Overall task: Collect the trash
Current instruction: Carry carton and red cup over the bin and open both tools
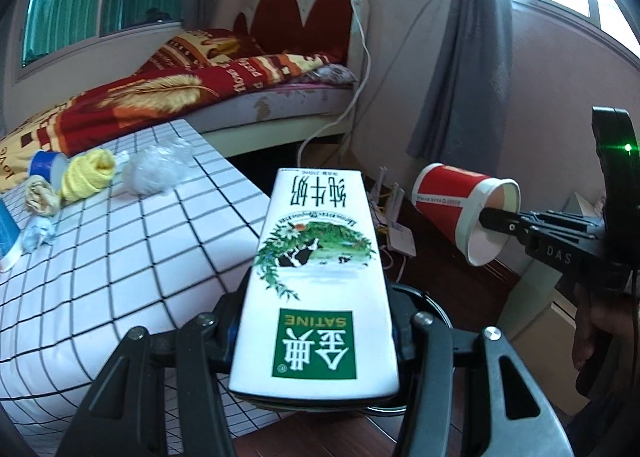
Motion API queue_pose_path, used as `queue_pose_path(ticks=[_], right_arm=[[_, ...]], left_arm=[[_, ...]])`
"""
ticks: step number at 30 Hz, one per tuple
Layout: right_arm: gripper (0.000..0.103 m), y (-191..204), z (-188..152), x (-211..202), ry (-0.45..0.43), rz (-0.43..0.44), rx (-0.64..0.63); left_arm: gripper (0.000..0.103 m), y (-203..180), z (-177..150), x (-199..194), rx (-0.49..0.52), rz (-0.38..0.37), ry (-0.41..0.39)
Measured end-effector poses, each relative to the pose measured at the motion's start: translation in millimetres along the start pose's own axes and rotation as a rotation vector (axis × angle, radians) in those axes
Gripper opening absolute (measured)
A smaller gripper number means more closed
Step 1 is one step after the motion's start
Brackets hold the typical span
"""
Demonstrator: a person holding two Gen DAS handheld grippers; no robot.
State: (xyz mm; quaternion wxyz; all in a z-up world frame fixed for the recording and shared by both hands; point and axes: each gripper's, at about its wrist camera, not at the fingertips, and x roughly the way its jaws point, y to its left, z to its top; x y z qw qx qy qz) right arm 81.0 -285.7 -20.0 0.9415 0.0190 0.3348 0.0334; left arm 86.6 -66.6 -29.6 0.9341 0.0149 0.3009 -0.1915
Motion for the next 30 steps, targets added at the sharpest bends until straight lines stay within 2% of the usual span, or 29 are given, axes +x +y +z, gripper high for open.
queue_pose_path(ticks=[12, 30], right_arm=[[0.003, -27, -32, 14, 0.078, -0.038, 0.017], [0.003, -47, -94, 72, 0.283, -0.029, -0.018]], left_arm=[[0.054, -30, -28, 34, 0.037, -0.047, 0.108], [0.055, -51, -64, 87, 0.039, -0.121, 0.294]])
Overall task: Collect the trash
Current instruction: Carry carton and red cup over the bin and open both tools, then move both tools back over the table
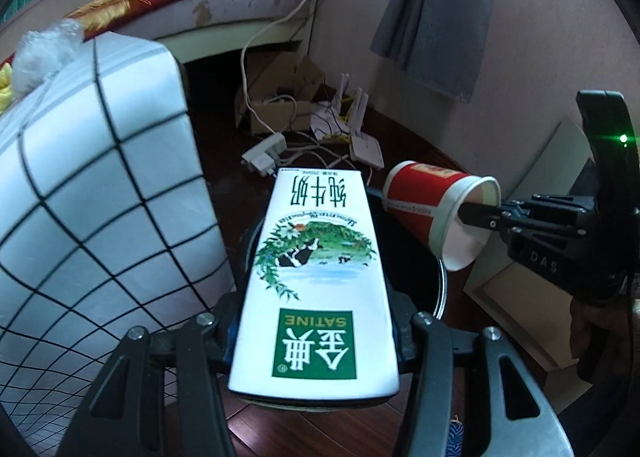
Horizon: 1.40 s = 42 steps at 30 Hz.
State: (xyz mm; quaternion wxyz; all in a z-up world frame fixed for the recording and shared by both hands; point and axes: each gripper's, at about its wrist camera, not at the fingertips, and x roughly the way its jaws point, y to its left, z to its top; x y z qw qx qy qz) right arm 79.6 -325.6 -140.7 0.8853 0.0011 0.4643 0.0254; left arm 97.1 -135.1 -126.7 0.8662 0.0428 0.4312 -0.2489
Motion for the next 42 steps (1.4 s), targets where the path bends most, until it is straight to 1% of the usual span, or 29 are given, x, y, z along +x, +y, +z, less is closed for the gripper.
queue_pose_path(ticks=[5, 9, 10, 11, 12, 13, 14, 16, 17, 18, 20, 22, 23, 25, 27, 33, 40, 42], right_arm=[[0.003, 1, -2, 18, 0.039, 0.023, -0.019], [0.003, -2, -1, 29, 0.062, 0.038, -0.009], [0.003, -3, -1, 33, 0.071, 0.042, -0.011], [0.004, -2, -1, 36, 0.079, 0.023, -0.020], [0.021, -4, -1, 41, 0.090, -0.019, -0.027], [0.046, -8, -3, 45, 0.104, -0.052, -0.020], [0.084, -12, -5, 46, 0.107, -0.045, -0.003], [0.085, -17, -6, 45, 0.116, -0.061, 0.017], [0.085, -18, -6, 43, 0.113, -0.063, 0.018], [0.085, -18, -5, 42, 0.108, -0.065, 0.019], [0.085, -17, -4, 38, 0.100, -0.078, 0.022], [0.088, -14, -1, 34, 0.090, -0.083, 0.023], [0.092, -12, -1, 33, 0.084, -0.084, 0.020], [0.095, -9, 1, 29, 0.073, -0.089, 0.017], [0.097, -8, 3, 26, 0.064, -0.084, 0.022], [0.098, 6, 13, 7, 0.018, -0.061, 0.020], [0.099, 25, 24, -19, -0.039, -0.040, -0.010], [0.102, 30, 27, -25, -0.056, -0.033, -0.018]], left_arm=[[0.055, 2, 1, 17, -0.012, -0.017, 0.039], [0.055, 2, 3, 28, -0.009, -0.019, 0.054], [0.056, 3, 4, 30, -0.016, -0.029, 0.056], [0.059, 3, 4, 33, -0.024, -0.014, 0.050], [0.067, 4, 3, 36, -0.033, 0.021, 0.057], [0.082, 10, -2, 33, -0.040, 0.026, 0.061], [0.083, 11, -4, 32, -0.045, 0.030, 0.056], [0.085, 14, -7, 30, -0.044, 0.061, 0.056], [0.090, 16, -9, 30, -0.053, 0.069, 0.060], [0.092, 20, -11, 29, -0.065, 0.078, 0.060], [0.092, 25, -12, 28, -0.081, 0.094, 0.059], [0.092, 28, -13, 26, -0.085, 0.108, 0.057], [0.094, 29, -13, 23, -0.084, 0.119, 0.053], [0.097, 32, -12, 18, -0.083, 0.135, 0.037], [0.097, 34, -11, 10, -0.083, 0.144, 0.018], [0.098, 36, -4, -11, -0.085, 0.169, -0.029], [0.098, 37, 5, -28, -0.097, 0.192, -0.065], [0.098, 39, 7, -38, -0.103, 0.202, -0.083]])
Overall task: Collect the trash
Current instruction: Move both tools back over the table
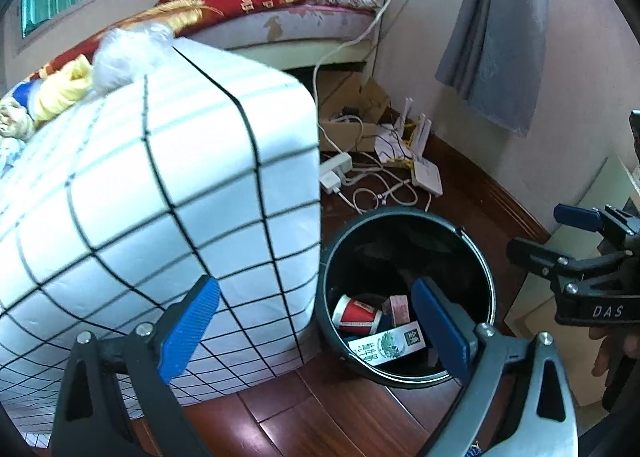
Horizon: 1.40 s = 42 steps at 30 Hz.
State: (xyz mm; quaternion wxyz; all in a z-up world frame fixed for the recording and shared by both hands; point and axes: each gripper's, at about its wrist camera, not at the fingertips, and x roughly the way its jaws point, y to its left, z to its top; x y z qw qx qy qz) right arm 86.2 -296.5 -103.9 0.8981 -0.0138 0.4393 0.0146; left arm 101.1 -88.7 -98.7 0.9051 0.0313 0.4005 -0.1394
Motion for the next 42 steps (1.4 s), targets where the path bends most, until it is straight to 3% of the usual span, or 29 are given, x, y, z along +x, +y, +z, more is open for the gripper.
queue_pose_path(ticks=[12, 22, 26, 29, 33, 42], right_arm=[[0.103, 35, 28, -32, -0.104, 0.053, -0.057], [0.103, 75, 60, -53, -0.223, 0.125, -0.089], [0.103, 101, 72, -60, -0.291, 0.127, -0.119], [0.103, 125, 83, -59, -0.290, 0.181, -0.134], [0.103, 162, 95, -65, -0.312, 0.191, -0.171], [0.103, 245, 124, -62, -0.359, 0.336, -0.239]], left_arm=[[0.098, 20, 13, -46, -0.019, 0.029, -0.103], [0.098, 60, 24, -80, -0.062, 0.114, -0.195], [0.097, 87, 22, -95, -0.094, 0.148, -0.225], [0.097, 112, 18, -104, -0.128, 0.189, -0.242], [0.097, 148, 7, -117, -0.172, 0.247, -0.251], [0.097, 236, -19, -146, -0.294, 0.385, -0.264]])
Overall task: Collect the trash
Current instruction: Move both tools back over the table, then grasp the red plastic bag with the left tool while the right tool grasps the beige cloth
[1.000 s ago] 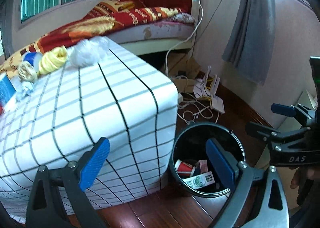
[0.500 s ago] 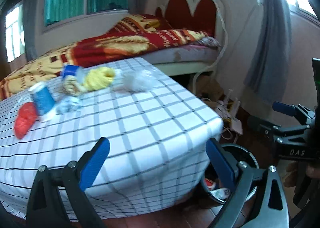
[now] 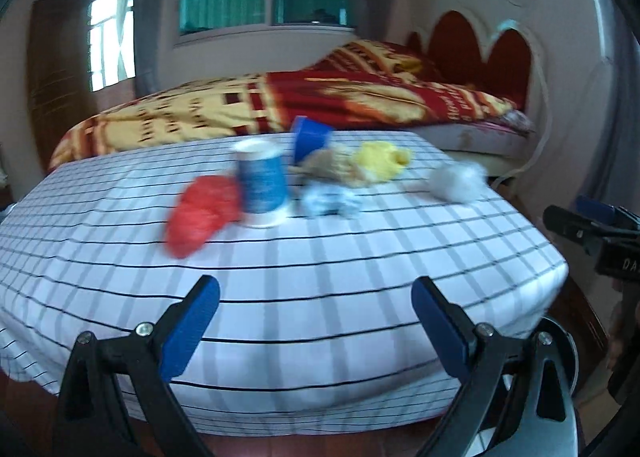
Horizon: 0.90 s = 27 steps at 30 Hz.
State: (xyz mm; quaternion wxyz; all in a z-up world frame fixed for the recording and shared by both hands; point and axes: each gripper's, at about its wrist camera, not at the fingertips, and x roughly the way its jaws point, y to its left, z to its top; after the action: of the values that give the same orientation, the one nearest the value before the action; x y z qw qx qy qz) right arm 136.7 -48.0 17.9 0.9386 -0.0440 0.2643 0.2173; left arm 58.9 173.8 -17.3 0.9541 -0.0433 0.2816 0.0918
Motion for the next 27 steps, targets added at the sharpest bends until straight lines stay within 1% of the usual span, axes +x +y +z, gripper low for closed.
queue_pose_path(ticks=[4, 6, 8, 10, 18, 19, 21, 25, 27], right_arm=[[0.101, 23, 13, 21, 0.006, 0.058, -0.019], [0.093, 35, 20, 32, 0.012, 0.088, -0.028], [0.091, 43, 30, 46, 0.023, 0.104, -0.036], [0.090, 52, 38, 59, 0.028, 0.119, -0.044], [0.088, 85, 65, 124, 0.091, 0.159, -0.107], [0.087, 89, 68, 135, 0.104, 0.168, -0.112], [0.082, 95, 74, 151, 0.124, 0.179, -0.116], [0.078, 107, 82, 182, 0.169, 0.197, -0.128], [0.068, 111, 83, 194, 0.188, 0.207, -0.132]], left_arm=[[0.094, 36, 6, 9, -0.025, 0.055, -0.007], [0.093, 51, 11, 18, -0.042, 0.073, -0.003], [0.091, 62, 15, 26, -0.047, 0.087, 0.004], [0.089, 73, 22, 39, -0.056, 0.095, 0.017], [0.084, 98, 39, 88, -0.080, 0.092, 0.070], [0.082, 100, 41, 95, -0.081, 0.091, 0.081], [0.082, 104, 43, 108, -0.090, 0.085, 0.103], [0.079, 106, 45, 119, -0.100, 0.056, 0.126], [0.079, 106, 45, 123, -0.100, 0.044, 0.136]])
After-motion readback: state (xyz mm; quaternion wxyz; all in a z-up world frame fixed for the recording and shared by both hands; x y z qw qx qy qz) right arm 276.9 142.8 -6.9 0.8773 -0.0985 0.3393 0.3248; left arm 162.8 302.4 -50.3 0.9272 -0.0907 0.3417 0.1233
